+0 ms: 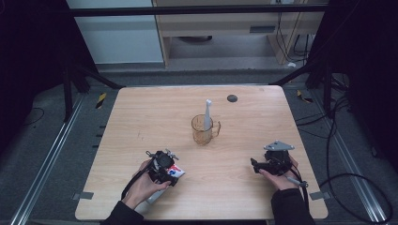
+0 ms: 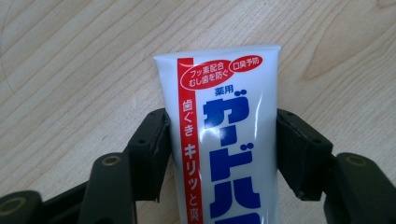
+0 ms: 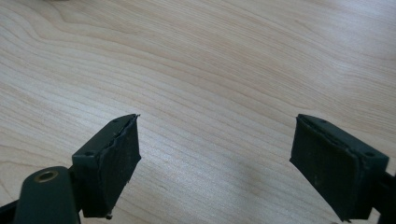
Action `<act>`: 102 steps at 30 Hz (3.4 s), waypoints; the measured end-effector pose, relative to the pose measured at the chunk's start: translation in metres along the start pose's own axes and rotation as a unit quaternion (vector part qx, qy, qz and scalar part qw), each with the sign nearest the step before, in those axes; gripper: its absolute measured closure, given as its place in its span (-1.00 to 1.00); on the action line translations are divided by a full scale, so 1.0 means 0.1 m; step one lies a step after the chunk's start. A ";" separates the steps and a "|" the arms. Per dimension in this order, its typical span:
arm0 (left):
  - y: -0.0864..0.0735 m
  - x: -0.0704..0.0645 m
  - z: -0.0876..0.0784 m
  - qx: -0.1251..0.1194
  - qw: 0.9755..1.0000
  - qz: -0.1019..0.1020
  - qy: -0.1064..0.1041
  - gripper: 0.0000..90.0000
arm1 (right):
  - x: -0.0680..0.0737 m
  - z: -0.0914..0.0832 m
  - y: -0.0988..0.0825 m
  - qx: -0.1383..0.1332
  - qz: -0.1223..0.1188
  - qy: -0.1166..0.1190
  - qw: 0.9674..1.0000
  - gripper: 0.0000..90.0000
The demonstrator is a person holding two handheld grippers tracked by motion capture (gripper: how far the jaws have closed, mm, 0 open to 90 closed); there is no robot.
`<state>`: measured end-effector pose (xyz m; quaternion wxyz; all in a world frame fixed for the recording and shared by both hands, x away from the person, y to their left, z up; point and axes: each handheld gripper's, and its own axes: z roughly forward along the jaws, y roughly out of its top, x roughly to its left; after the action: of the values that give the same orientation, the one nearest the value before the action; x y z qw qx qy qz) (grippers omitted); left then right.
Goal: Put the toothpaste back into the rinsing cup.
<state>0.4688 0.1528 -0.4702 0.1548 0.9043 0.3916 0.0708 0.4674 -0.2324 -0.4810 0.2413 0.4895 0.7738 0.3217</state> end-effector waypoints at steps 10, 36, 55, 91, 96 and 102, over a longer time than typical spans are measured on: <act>-0.02 0.07 -0.03 -0.004 1.000 -0.019 -0.024 0.08 | -0.01 0.00 0.00 0.003 -0.002 -0.003 1.000 -0.65; -0.06 0.04 -0.35 -0.064 0.998 -0.018 -0.019 0.51 | -0.02 -0.01 -0.01 0.007 -0.002 -0.003 1.000 -0.65; 0.09 0.26 -0.81 -0.173 0.984 -0.050 0.013 0.52 | -0.03 -0.03 -0.02 -0.015 -0.002 -0.014 1.000 -0.67; 0.83 0.36 -0.90 -0.361 0.926 -0.087 0.066 0.52 | -0.01 0.00 -0.05 -0.026 -0.012 -0.014 0.999 -0.68; 0.92 0.38 -0.90 -0.383 0.917 -0.092 0.069 0.52 | -0.01 0.00 -0.05 -0.028 -0.009 -0.013 0.999 -0.68; 1.07 0.43 -0.94 -0.407 0.905 -0.102 0.066 0.52 | -0.03 -0.01 -0.05 -0.034 -0.007 -0.013 0.999 -0.67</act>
<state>0.5478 0.1361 -0.3455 0.4898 0.7108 0.4281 0.2675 0.4649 -0.2365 -0.4840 0.2697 0.4796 0.7627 0.3399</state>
